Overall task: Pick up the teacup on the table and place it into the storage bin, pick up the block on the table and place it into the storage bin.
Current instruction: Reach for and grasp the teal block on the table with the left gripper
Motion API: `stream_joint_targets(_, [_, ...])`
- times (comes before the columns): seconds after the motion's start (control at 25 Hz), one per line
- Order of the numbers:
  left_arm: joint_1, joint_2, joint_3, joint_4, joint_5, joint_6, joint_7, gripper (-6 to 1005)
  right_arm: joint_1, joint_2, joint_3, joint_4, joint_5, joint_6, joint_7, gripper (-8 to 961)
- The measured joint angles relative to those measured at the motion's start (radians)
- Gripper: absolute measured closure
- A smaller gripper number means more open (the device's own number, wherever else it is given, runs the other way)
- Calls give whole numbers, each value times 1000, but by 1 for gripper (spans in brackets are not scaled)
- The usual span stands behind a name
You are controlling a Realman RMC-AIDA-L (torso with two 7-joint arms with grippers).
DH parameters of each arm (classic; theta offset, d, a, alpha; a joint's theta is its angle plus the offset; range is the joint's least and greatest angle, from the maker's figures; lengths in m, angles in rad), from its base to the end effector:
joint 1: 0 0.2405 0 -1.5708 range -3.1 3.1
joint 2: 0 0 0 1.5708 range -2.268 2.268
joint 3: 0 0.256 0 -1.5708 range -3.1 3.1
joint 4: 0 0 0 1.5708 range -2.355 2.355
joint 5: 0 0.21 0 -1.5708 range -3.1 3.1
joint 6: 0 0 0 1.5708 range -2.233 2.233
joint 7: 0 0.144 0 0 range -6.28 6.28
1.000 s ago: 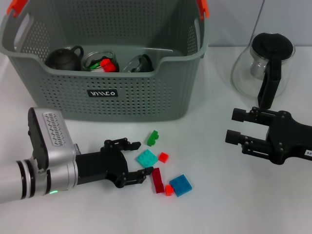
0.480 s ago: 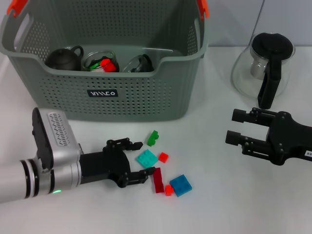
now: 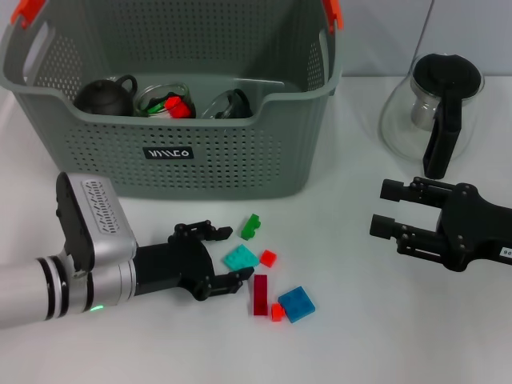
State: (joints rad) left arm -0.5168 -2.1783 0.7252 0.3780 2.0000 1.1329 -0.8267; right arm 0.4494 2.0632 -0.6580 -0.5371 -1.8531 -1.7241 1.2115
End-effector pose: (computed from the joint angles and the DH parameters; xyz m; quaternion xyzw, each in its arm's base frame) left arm -0.2962 0.3082 -0.0950 -0.9600 -0.1201 -0.1329 0.2154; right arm 0.2694 0.2922 0.0032 -0.9125 0.1870 0.3455 0.1135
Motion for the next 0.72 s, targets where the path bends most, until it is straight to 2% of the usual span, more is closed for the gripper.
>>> stream_joint_targets(0.72, [29, 1, 0, 19, -17, 16, 8, 276, 8, 0, 0, -4, 1, -2, 0, 280])
